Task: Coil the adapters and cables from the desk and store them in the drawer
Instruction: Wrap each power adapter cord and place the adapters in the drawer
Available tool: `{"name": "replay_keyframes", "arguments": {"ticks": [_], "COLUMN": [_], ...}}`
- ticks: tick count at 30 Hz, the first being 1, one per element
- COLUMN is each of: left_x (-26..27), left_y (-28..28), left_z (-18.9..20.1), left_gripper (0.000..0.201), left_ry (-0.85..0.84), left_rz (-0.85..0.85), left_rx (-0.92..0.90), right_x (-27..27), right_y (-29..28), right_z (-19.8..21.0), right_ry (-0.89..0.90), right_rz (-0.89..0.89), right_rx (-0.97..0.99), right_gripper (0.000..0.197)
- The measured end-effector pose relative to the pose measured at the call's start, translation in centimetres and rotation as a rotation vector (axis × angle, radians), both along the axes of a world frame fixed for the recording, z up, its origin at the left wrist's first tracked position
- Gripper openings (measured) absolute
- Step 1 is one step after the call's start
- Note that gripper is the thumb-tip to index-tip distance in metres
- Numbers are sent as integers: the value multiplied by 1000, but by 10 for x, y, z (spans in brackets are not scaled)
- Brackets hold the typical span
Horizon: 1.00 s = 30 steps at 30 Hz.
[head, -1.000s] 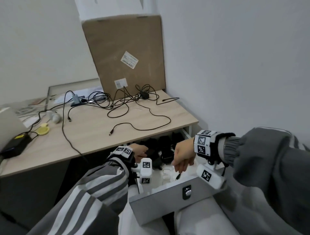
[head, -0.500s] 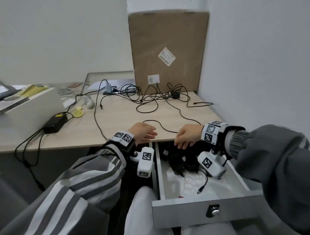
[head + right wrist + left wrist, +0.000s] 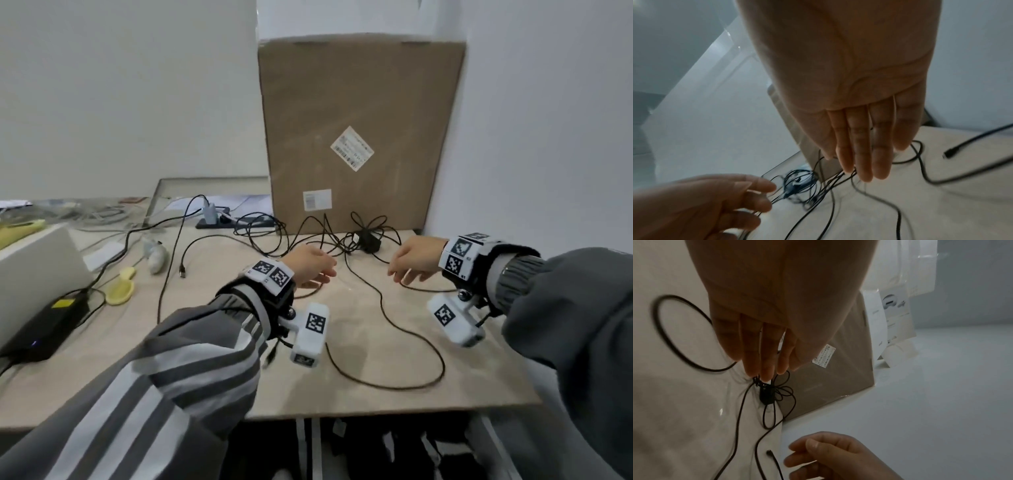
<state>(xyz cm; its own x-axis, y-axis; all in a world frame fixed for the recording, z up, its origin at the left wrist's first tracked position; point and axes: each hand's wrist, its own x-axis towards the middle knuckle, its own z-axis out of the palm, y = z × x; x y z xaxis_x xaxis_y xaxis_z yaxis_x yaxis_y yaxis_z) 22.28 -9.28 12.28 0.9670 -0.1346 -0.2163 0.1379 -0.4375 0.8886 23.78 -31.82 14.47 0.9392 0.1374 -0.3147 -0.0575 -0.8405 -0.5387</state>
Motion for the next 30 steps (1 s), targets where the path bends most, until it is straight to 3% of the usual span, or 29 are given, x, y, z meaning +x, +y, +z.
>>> {"name": "replay_keyframes", "arguments": {"ticks": [5, 10, 13, 15, 19, 24, 27, 30], "left_x": [92, 161, 180, 190, 180, 139, 111, 89], "left_y": [-36, -78, -90, -91, -74, -32, -11, 14], "left_z": [-3, -15, -29, -43, -55, -48, -42, -37], "left_gripper": [25, 26, 45, 59, 20, 35, 32, 24], "left_ry": [67, 70, 127, 180, 221, 266, 242, 207], "left_rz": [-82, -89, -69, -77, -71, 84, 133, 144], "left_rx": [145, 64, 20, 38, 125, 39, 36, 48], "right_x": [80, 132, 142, 142, 125, 81, 59, 47], "right_y": [-24, -23, -14, -7, -5, -2, 8, 11], "right_z": [0, -25, -44, -55, -65, -52, -48, -39], "right_ry": [-93, 29, -2, -28, 116, 211, 210, 136], "right_rz": [-121, -93, -47, -12, 111, 282, 323, 302], "right_rx": [-41, -47, -4, 0, -71, 14, 30, 26], "right_gripper": [25, 60, 38, 36, 55, 56, 52, 35]}}
